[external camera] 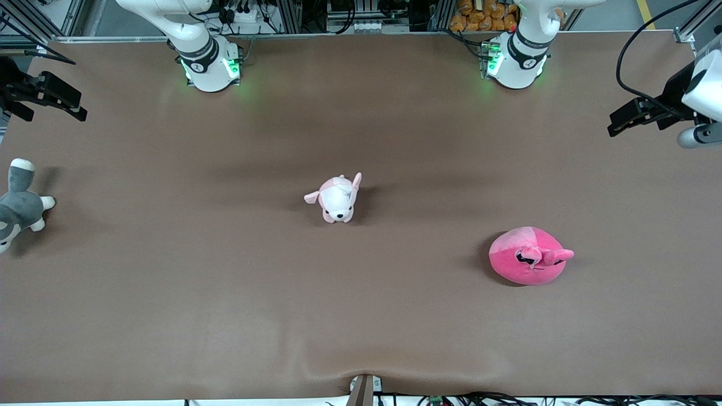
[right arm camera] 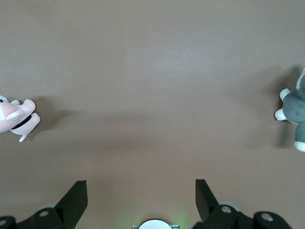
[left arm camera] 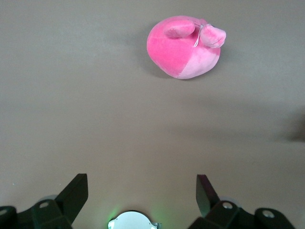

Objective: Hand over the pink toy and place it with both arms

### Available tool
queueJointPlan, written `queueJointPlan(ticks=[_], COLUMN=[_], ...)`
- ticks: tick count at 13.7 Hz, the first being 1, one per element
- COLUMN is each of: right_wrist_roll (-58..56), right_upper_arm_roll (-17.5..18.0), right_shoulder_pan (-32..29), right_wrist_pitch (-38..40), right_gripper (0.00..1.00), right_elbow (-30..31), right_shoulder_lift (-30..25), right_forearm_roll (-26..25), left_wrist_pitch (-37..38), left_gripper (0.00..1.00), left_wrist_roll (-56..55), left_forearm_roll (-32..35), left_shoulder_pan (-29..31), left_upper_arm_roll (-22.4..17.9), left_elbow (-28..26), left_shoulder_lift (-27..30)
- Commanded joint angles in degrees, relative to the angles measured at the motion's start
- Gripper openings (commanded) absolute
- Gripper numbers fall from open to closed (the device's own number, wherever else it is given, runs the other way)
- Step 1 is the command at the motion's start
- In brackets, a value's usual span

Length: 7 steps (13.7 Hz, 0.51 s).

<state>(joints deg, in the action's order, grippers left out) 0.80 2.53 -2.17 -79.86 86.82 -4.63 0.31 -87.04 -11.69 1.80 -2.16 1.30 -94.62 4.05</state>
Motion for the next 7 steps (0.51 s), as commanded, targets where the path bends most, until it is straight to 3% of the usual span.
queueJointPlan(ticks=[1,7], right_wrist_roll=[0.25,0.34], right_upper_arm_roll=[0.46,0.46], right_shoulder_pan=[-0.73,-0.82], right_wrist_pitch=[0.41,0.50], right_gripper=[1.00,1.00], right_elbow=[-0.24,-0.24], right_shoulder_lift=[-0.03,-0.03], right_forearm_roll=[0.92,0.92], left_wrist_pitch=[-1.03,-4.28], left_gripper=[1.00,1.00], left_wrist_roll=[-3.67,-19.73], left_forearm_roll=[-1.18,-1.97], left_shoulder_pan=[0.32,0.84], left_upper_arm_roll=[0.02,0.02], left_elbow=[1.28,1.28], left_shoulder_lift=[-1.58,-6.15])
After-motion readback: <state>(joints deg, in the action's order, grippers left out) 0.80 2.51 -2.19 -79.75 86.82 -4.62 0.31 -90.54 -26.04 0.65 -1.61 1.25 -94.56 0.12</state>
